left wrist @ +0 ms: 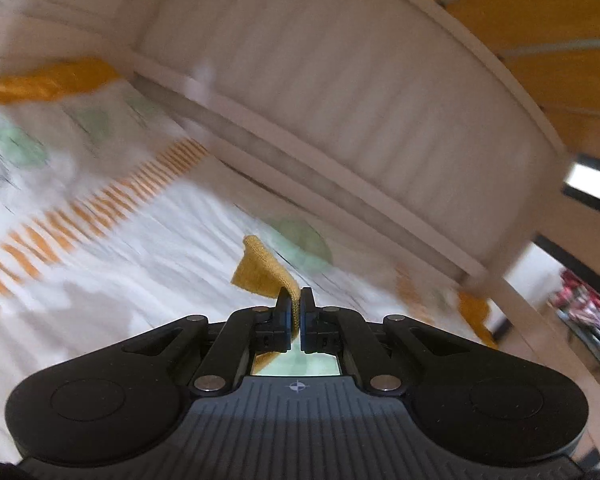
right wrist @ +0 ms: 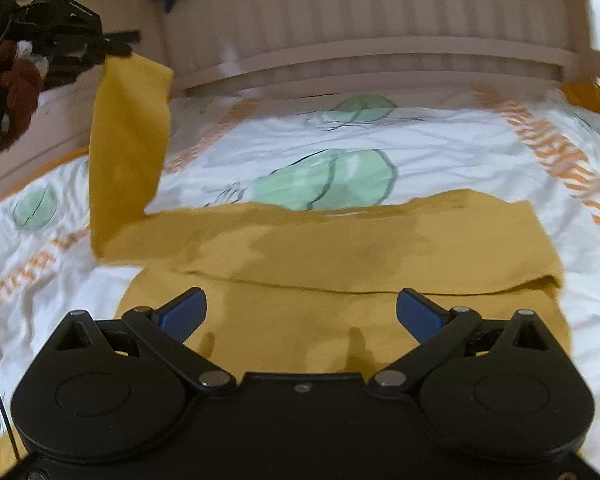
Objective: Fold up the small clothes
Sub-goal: 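Lift the sleeve with the left gripper, lay it across the body, open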
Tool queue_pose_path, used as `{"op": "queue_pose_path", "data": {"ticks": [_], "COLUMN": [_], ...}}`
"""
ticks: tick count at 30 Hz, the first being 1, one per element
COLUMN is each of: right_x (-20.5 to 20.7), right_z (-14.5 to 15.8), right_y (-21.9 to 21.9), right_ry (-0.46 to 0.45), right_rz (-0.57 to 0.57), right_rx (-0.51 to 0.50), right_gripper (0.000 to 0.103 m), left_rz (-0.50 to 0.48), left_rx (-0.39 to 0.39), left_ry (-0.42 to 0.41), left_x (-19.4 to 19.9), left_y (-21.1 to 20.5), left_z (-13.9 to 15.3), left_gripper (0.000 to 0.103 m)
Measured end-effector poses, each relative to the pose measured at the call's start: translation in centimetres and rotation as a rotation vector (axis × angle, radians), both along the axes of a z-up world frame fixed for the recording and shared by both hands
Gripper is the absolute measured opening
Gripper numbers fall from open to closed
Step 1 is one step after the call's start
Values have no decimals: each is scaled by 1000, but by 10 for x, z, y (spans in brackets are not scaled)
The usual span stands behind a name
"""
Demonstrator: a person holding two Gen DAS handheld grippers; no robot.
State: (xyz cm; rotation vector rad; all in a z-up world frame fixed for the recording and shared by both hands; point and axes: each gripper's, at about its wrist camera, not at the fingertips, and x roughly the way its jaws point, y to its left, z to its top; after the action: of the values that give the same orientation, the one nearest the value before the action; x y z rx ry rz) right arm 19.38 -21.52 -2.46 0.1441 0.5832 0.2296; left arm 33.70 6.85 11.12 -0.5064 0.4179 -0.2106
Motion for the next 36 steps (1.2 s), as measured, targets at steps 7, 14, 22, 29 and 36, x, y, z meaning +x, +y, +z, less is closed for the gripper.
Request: {"op": "queue_pose_path", "data": {"ticks": [7, 14, 22, 29, 36], "right_x": [10, 18, 16, 18, 18], "right_z": [4, -3, -7, -11, -13], "right_y": [-37, -60, -62, -62, -48], "right_ry": [25, 103, 107, 96, 76], "right_rz": [-131, -214, -225, -219, -166], "right_rx": [44, 85, 75, 96, 73], "right_gripper": [101, 101, 101, 101, 94], "left_rz": [-118, -217, -327, -270, -120], "left_rx": [33, 94, 189, 337, 341], "left_ry": [95, 231, 178, 120, 261], "left_x": [10, 19, -6, -43, -67], "left_y": [-90, -136, -160, -130, -59], "left_z": [-60, -116, -105, -107, -147], "left_gripper": [3, 7, 22, 25, 25]}}
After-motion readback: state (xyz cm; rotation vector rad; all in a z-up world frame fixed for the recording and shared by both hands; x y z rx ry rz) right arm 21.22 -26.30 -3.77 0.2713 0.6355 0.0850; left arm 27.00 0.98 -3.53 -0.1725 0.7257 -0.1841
